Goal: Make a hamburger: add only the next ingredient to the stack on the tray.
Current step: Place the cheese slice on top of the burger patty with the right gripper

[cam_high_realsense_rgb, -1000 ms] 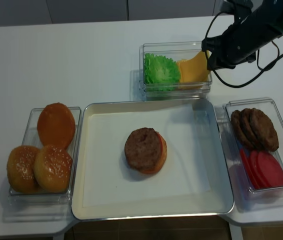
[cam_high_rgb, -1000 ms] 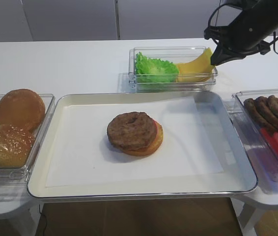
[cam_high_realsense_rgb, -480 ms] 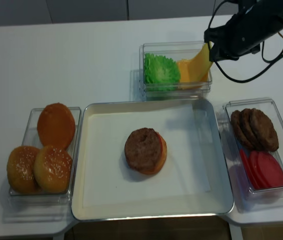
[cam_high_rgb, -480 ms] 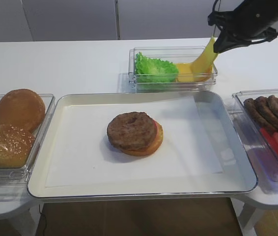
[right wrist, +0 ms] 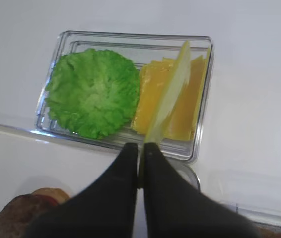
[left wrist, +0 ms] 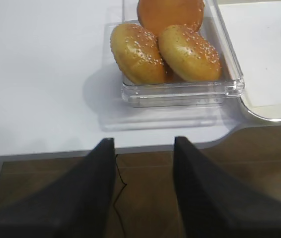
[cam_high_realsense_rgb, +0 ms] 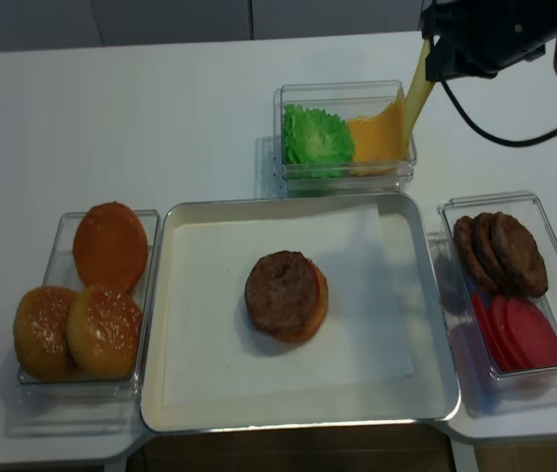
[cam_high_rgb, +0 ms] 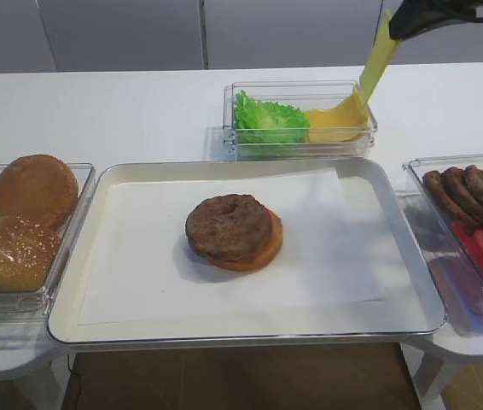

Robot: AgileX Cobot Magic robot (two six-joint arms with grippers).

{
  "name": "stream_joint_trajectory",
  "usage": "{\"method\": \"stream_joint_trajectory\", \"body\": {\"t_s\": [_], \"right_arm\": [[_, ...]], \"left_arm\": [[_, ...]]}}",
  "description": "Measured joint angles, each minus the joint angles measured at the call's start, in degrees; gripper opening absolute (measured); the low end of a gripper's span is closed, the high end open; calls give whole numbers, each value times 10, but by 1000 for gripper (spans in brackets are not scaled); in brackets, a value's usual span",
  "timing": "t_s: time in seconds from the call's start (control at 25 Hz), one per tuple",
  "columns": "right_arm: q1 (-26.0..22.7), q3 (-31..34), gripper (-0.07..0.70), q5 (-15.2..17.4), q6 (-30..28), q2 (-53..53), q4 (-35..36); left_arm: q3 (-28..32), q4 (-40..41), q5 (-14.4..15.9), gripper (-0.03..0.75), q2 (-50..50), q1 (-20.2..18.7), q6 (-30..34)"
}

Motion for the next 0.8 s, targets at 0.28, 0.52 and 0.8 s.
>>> {"method": "stream_joint_trajectory", "body": {"t_s": [0.28, 0.52, 0.8], "right_arm": [[21, 52, 36, 24, 3, -80, 0], [83, 140, 36, 27, 8, -153, 0], [173, 187, 36, 17, 30, -176, 0]], "left_arm": [[0, 0, 0, 293, 0, 0, 0], [0, 0, 0, 293, 0, 0, 0], [0, 0, 0, 293, 0, 0, 0]]}}
